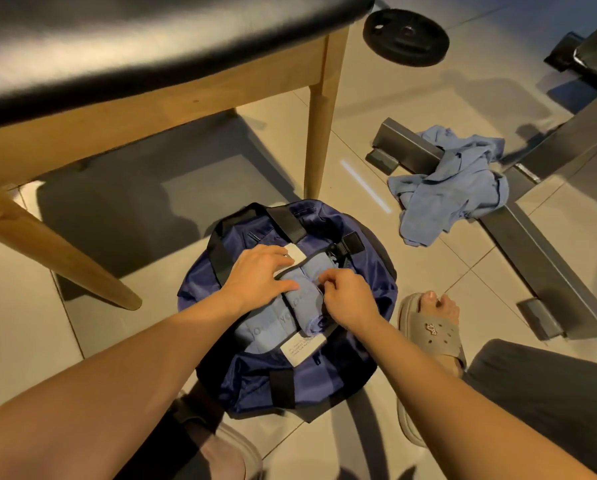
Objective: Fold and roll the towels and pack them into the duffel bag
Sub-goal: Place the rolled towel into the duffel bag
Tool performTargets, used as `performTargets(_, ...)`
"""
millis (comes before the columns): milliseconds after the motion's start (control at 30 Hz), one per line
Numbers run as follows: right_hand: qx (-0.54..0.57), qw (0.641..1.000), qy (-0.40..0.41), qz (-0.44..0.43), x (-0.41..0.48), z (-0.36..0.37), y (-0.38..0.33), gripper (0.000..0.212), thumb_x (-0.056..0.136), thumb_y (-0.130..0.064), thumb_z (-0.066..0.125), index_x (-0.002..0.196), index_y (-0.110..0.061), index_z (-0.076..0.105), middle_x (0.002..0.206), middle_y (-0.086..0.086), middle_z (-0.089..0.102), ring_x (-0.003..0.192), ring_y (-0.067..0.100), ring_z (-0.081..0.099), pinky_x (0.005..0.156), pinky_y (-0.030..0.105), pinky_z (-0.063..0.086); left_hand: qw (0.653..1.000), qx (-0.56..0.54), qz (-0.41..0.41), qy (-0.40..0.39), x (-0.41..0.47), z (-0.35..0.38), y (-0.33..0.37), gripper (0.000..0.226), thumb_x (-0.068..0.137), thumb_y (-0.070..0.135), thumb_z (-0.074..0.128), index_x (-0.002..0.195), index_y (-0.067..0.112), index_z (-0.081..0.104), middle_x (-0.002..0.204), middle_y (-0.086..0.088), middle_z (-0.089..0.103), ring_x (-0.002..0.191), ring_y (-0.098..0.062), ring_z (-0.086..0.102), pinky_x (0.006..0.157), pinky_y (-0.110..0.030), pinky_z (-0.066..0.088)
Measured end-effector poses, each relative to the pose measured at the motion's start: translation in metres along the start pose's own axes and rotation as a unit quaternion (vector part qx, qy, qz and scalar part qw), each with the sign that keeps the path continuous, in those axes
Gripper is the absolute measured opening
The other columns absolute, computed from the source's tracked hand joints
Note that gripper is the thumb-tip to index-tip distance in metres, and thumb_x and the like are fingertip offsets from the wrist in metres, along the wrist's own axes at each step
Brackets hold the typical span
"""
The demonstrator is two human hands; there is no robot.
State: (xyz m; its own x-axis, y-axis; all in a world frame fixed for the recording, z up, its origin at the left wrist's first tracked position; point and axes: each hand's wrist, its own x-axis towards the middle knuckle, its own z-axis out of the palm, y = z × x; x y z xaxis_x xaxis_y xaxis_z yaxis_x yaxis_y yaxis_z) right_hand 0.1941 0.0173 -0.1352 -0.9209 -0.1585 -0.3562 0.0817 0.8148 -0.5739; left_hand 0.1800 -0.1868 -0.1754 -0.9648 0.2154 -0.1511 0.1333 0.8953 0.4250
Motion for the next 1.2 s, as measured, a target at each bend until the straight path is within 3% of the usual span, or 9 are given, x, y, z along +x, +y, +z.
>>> performTargets(100,-0.042,0.998,-0.030,-0.033,0.006,-0.023,0.005,0.035,0.104,-0.011,0.043,0.132,-0.013,0.065,0.125,0.011,0.069,0.100,0.035,0.065,0.085,0.047,0.055,0.999,-0.007,-0.024,-0.026,0.002,-0.002,0.008,0.072,0.079,0.068,0.071,0.138,0.026,0.063,0.150,0.005,0.051,0.138,-0.019,0.042,0.112,-0.043,0.035)
performTargets(233,-0.051,0.995,-0.079,-0.018,0.011,-0.037,0.021,0.038,0.105,-0.018,0.048,0.142,-0.015,0.057,0.141,0.007,0.061,0.115,0.032,0.063,0.096,0.042,0.051,0.996,-0.034,-0.038,-0.066,-0.001,-0.004,0.017,0.100,0.065,0.086,0.067,0.140,0.020,0.060,0.152,0.002,0.046,0.141,-0.024,0.037,0.114,-0.045,0.035)
performTargets(333,-0.091,0.992,-0.077,-0.035,0.012,-0.035,0.028,0.034,0.103,-0.026,0.053,0.133,-0.013,0.063,0.131,0.009,0.067,0.113,0.034,0.063,0.093,0.047,0.052,0.997,-0.030,-0.035,-0.065,-0.004,0.002,0.021,0.111,0.059,0.092,0.064,0.142,0.019,0.058,0.153,0.000,0.045,0.143,-0.024,0.034,0.114,-0.044,0.038)
performTargets(500,-0.118,0.987,-0.076,-0.072,0.008,-0.031,0.036,0.027,0.098,-0.039,0.059,0.092,-0.013,0.066,0.086,0.005,0.061,0.074,0.029,0.059,0.068,0.045,0.053,0.998,-0.008,-0.048,-0.046,-0.009,0.008,0.031,0.112,0.062,0.085,0.070,0.147,0.015,0.051,0.156,-0.003,0.041,0.145,-0.023,0.030,0.115,-0.042,0.036)
performTargets(633,-0.101,0.985,-0.108,-0.088,0.000,-0.039,0.052,0.025,0.095,-0.035,0.066,0.080,-0.015,0.066,0.082,0.002,0.061,0.074,0.024,0.060,0.069,0.040,0.050,0.997,-0.009,-0.058,-0.042,-0.008,0.010,0.032,0.113,0.060,0.088,0.068,0.146,0.015,0.053,0.155,-0.002,0.043,0.144,-0.022,0.031,0.116,-0.041,0.036)
performTargets(767,-0.079,0.979,-0.164,-0.096,-0.005,-0.054,0.061,0.006,0.089,-0.014,0.071,0.083,-0.014,0.070,0.092,-0.004,0.060,0.087,0.016,0.060,0.080,0.029,0.046,0.997,-0.013,-0.067,-0.040,-0.007,0.010,0.034,0.113,0.060,0.087,0.069,0.145,0.015,0.054,0.155,-0.002,0.043,0.144,-0.022,0.032,0.116,-0.041,0.035)
performTargets(867,-0.099,0.965,-0.221,-0.097,-0.007,-0.066,0.064,0.011,0.085,-0.010,0.075,0.086,-0.020,0.070,0.097,-0.008,0.059,0.091,0.013,0.058,0.081,0.023,0.044,0.997,-0.019,-0.074,-0.031,-0.007,0.009,0.038,0.110,0.060,0.083,0.073,0.144,0.013,0.056,0.154,-0.004,0.045,0.143,-0.023,0.034,0.116,-0.039,0.034)
performTargets(1067,-0.232,0.926,-0.274,-0.119,-0.007,-0.071,0.037,0.019,0.089,-0.030,0.072,0.106,-0.022,0.075,0.104,-0.003,0.073,0.093,0.021,0.065,0.082,0.034,0.053,0.996,0.005,-0.080,-0.027,-0.012,0.011,0.046,0.109,0.064,0.080,0.073,0.146,0.011,0.053,0.155,-0.005,0.043,0.146,-0.022,0.031,0.116,-0.039,0.033)
performTargets(1200,-0.257,0.914,-0.286,-0.132,-0.010,-0.066,0.043,0.018,0.093,-0.016,0.065,0.105,-0.019,0.078,0.108,-0.001,0.075,0.096,0.020,0.066,0.085,0.035,0.054,0.996,0.023,-0.079,-0.020,-0.011,0.012,0.048,0.107,0.065,0.081,0.071,0.144,0.011,0.053,0.153,-0.006,0.045,0.144,-0.024,0.033,0.114,-0.040,0.036)
